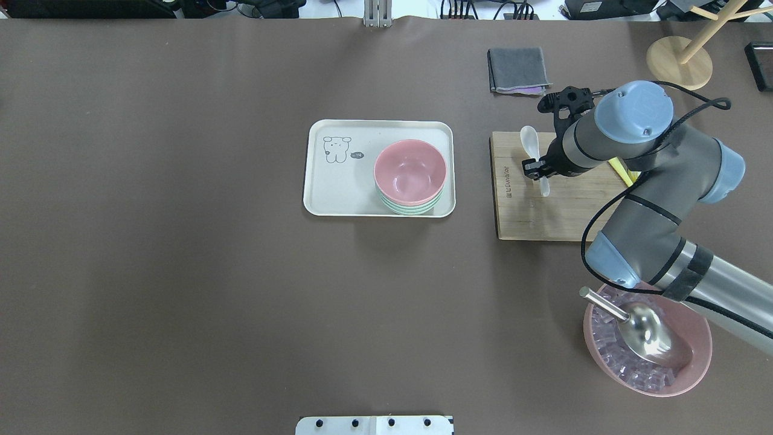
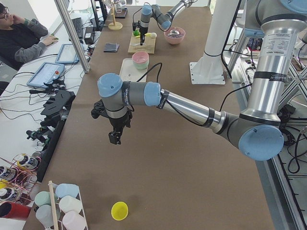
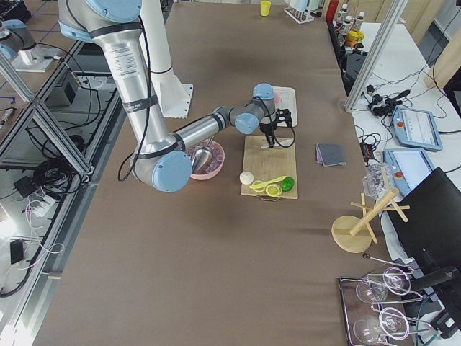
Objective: Stack pink bowl on green and place spoon
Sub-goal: 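Lift the spoon and carry it with the right gripper over the pink bowl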
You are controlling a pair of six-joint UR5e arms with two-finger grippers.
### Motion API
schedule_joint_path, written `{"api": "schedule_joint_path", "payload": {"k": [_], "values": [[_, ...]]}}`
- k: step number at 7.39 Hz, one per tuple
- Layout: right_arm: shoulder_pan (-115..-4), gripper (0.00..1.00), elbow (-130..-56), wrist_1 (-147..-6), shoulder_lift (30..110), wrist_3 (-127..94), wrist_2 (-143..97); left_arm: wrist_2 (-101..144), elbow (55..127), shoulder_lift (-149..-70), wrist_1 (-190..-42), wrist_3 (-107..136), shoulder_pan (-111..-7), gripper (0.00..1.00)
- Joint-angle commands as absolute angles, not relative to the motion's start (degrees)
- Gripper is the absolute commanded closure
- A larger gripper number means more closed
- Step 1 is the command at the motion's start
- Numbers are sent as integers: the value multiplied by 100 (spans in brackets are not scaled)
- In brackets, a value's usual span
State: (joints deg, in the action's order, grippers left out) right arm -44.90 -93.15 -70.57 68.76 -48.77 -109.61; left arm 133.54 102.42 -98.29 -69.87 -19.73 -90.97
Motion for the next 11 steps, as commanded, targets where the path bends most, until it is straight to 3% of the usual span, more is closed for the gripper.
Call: {"api": "schedule_joint_path", "payload": {"k": [1, 3, 5, 11], "values": [[-4579, 100, -9325, -7223, 6497, -4957, -11126, 13351, 10222, -9826, -6970, -1925, -9097, 1], [-4588, 100, -9509, -8921, 5525, -5044, -11171, 13351, 10239, -9713, -6987, -1907, -9097, 1], [-4492, 100, -9423, -9456, 4776, -5753, -11171, 13351, 10239, -9712, -6987, -1916, -9097, 1], [-3455, 100, -9115, -10028, 4211, -6645, -10828, 13359, 10187, -9677, -6987, -1916, -9088, 1]]}}
